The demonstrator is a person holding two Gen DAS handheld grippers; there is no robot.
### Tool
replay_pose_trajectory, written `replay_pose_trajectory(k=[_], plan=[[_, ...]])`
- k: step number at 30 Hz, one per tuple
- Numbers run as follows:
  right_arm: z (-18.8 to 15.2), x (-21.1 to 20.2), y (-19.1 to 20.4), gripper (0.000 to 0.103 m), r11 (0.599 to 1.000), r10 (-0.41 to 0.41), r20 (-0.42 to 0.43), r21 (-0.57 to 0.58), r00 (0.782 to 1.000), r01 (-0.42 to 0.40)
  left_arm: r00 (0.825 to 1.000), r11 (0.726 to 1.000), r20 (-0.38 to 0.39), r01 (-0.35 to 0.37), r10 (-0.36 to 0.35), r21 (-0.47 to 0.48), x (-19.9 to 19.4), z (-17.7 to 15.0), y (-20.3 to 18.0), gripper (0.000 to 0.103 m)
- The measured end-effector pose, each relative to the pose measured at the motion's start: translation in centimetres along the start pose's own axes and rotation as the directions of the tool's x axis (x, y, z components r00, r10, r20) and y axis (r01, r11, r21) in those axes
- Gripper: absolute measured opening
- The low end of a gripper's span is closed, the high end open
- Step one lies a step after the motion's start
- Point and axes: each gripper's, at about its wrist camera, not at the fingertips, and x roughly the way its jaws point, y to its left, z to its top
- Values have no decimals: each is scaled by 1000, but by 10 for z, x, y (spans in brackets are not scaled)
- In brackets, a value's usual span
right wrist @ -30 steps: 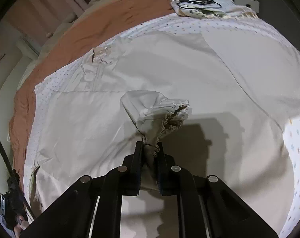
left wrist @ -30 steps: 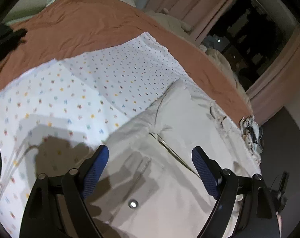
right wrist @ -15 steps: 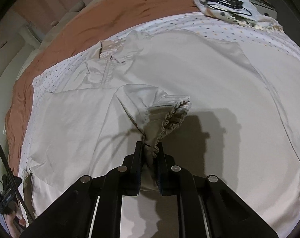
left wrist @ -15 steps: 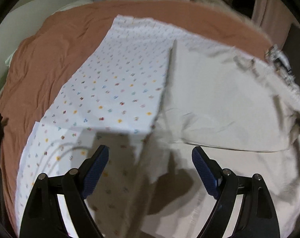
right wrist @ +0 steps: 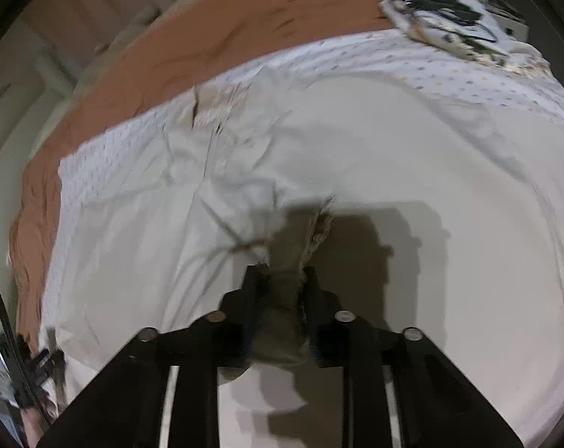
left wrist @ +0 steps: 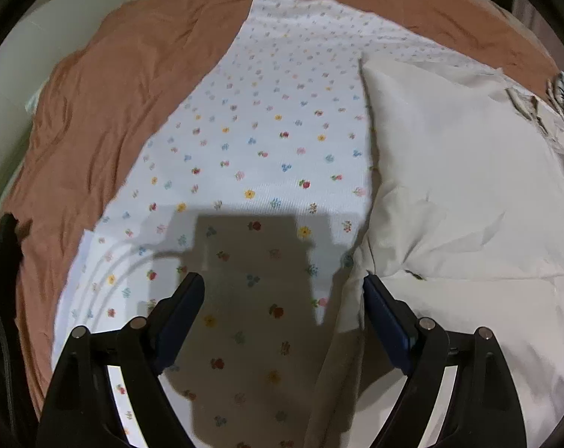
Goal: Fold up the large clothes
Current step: 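Fold the held cuff across the jacket body with the right gripper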
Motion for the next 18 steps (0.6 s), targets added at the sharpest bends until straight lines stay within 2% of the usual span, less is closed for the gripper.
replay_pose_trajectory(k=[1,2,7,10,12,13,16,18], plan=[[-2,-10,-7,69,1000,7,26,14,1000,-7,1000,1000,11,3,-3,11,-3,-1,-1,87],[-4,-16,-11,75,1000,16,38,20,999,-17,999,1000,33,10,-11,26,-11,-3,-2,87],[-21,-20,-18,76,998,58,-8,16,998,-57,992,999,116,44,-44,6,-38,7,-2,87],[-24,-12,-6,76,997,64,-43,-34,997,-65,991,999,128,34,-39,39,-43,24,-20,87],[-28,2,6,76,995,24,-88,-95,996,-32,994,996,109,14,-24,92,-33,32,-40,87],[-32,12,12,76,991,-27,-105,-137,994,12,996,995,91,1,-10,102,-25,35,-45,87],[-35,29,14,76,966,-181,-103,-206,978,157,997,992,45,-65,60,112,1,38,-52,87],[-37,34,8,76,960,-215,-101,-202,971,192,993,987,20,-121,120,106,16,38,-47,88]])
